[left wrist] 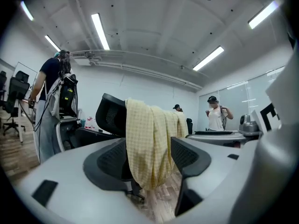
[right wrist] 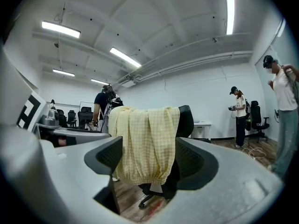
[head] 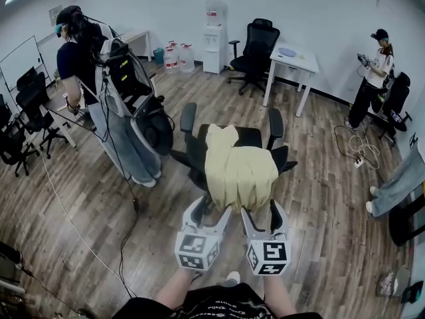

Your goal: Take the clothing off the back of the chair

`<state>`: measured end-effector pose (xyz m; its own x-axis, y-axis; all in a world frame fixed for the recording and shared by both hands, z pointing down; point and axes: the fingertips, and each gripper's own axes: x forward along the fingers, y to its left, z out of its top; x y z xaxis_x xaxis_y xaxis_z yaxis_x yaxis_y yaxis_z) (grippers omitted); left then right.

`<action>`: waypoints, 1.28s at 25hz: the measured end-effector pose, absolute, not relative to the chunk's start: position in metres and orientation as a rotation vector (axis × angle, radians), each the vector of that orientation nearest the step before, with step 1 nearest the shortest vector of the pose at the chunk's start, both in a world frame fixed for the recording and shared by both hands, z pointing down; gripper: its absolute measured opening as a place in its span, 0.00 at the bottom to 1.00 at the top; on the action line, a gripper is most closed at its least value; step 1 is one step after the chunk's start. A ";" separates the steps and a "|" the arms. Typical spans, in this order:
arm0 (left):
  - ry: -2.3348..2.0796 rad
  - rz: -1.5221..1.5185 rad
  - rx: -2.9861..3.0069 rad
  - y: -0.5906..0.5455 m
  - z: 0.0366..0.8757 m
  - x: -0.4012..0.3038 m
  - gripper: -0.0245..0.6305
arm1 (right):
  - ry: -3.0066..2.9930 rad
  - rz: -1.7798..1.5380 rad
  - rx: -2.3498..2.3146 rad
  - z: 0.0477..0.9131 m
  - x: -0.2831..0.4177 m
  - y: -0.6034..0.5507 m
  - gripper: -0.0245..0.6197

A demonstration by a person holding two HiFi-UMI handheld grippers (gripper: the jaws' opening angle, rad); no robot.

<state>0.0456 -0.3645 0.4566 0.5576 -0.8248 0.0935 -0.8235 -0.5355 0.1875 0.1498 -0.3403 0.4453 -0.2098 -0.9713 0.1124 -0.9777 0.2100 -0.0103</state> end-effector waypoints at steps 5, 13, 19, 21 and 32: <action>-1.368 0.062 2.602 -0.381 0.466 0.050 0.49 | -2.393 0.168 1.886 0.452 0.157 -0.356 0.61; -1.274 0.122 2.613 -0.400 0.473 0.063 0.49 | -2.495 0.245 1.772 0.459 0.157 -0.381 0.62; -1.219 0.082 2.644 -0.411 0.464 0.065 0.43 | -2.558 0.214 1.565 0.459 0.135 -0.395 0.61; -1.215 0.054 2.657 -0.410 0.464 0.066 0.37 | -2.557 0.185 1.580 0.458 0.137 -0.396 0.58; -1.222 0.040 2.723 -0.412 0.454 0.080 0.11 | -2.592 0.099 1.525 0.446 0.133 -0.402 0.11</action>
<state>0.0803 -0.4121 0.4538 0.6666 -0.7401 0.0884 -0.7444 -0.6547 0.1314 0.1326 -0.4020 0.4462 -0.4799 -0.8649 0.1473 -0.8736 0.4866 0.0109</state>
